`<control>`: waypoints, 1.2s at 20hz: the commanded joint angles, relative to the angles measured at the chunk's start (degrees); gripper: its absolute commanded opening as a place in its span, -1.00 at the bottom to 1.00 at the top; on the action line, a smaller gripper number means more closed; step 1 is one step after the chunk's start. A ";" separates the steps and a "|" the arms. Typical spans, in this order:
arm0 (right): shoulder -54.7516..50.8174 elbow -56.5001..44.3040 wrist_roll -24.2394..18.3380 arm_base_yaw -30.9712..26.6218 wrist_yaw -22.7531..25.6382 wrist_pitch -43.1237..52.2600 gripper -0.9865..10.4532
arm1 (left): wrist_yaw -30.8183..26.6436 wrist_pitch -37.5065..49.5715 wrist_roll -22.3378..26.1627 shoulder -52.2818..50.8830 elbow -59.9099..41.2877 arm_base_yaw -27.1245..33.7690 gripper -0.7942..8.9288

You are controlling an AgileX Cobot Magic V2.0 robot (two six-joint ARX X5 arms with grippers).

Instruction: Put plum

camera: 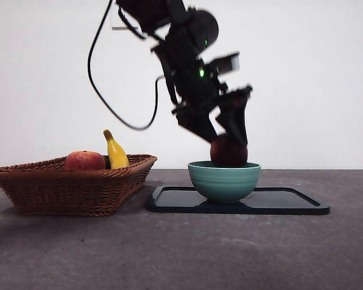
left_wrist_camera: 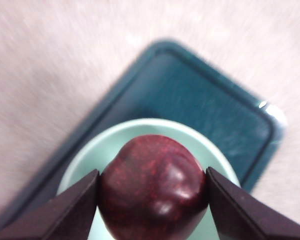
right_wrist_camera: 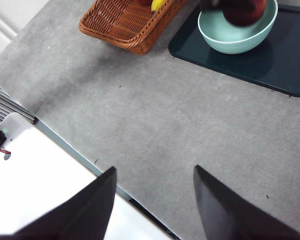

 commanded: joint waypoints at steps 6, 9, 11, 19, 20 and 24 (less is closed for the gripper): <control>0.26 0.42 -0.13 0.26 -0.13 0.48 -0.40 | 1.01 -4.87 -5.79 -14.23 6.21 3.69 -0.27; 0.26 0.42 -0.17 0.26 -0.15 0.66 -0.40 | 0.98 -10.93 -5.62 -22.14 6.21 5.92 -0.27; 0.26 0.42 -0.22 0.26 -0.15 0.83 -0.40 | 1.01 -16.57 -5.31 -27.52 6.21 7.54 -0.27; 0.26 0.42 -1.22 0.26 -0.15 1.53 -0.40 | 1.03 -34.93 -4.46 -40.81 5.09 12.94 -0.27; 0.26 0.42 -1.22 0.26 -0.15 1.79 -0.40 | 1.09 -35.12 -4.20 -41.66 3.37 13.31 -0.27; 0.26 0.42 -1.42 0.26 -0.15 2.12 -0.40 | 1.16 -26.49 -5.14 -46.82 -14.36 14.95 -0.27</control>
